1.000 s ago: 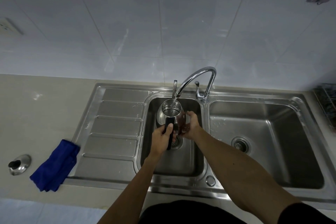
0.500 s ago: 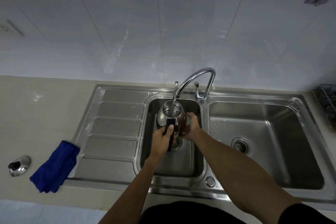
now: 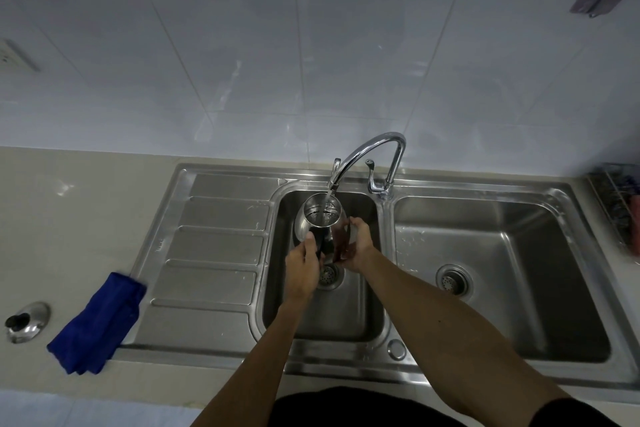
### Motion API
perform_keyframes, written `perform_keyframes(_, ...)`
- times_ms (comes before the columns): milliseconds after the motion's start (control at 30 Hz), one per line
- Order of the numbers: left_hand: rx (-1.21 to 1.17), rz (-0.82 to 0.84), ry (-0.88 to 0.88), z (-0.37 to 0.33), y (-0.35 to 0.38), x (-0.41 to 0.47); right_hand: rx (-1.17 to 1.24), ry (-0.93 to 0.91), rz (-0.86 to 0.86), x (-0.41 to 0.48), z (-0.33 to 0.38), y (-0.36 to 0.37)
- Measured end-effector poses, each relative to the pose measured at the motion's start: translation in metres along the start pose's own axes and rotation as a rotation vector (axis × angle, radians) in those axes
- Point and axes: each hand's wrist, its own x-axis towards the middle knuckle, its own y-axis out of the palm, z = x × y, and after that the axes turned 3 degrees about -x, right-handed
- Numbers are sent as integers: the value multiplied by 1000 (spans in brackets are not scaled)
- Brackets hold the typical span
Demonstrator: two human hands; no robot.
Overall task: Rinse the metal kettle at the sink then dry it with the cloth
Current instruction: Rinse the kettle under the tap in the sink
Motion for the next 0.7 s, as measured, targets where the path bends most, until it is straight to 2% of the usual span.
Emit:
perform_keyframes(167, 69, -123, 50, 4, 2, 12, -4, -20, 11, -10, -5, 3)
perform_keyframes(700, 55, -200, 98, 19, -2, 22, -46, -79, -43, 5, -7, 2)
